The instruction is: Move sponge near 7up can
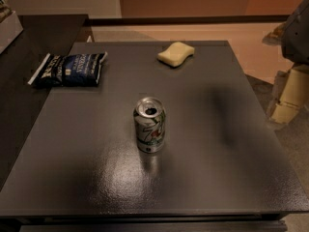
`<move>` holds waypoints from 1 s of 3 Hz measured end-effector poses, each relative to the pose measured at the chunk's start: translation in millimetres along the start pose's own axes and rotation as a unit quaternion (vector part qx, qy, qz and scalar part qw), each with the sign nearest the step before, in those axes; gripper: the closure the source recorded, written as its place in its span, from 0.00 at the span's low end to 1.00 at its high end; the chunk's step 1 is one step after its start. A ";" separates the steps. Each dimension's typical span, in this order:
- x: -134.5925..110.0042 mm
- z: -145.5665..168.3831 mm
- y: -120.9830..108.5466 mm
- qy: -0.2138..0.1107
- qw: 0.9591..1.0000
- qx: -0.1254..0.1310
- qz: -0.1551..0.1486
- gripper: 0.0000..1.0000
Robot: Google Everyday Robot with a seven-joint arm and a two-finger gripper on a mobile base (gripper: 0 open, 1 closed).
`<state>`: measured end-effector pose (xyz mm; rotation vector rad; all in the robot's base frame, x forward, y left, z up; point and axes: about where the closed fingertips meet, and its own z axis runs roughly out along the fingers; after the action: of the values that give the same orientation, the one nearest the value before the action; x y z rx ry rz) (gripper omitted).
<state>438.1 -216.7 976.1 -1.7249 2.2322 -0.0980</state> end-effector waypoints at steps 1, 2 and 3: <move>0.0 0.0 0.0 0.000 1.000 0.000 0.000 0.00; -0.4 13.4 -22.2 -0.008 0.999 0.005 0.042 0.00; -1.6 38.2 -68.8 -0.035 0.994 0.019 0.104 0.00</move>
Offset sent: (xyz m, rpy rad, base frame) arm 0.0749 -0.0141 -0.0255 0.1144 0.0086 -0.2397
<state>513.6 -228.4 957.1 -1.4441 2.3267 -0.0311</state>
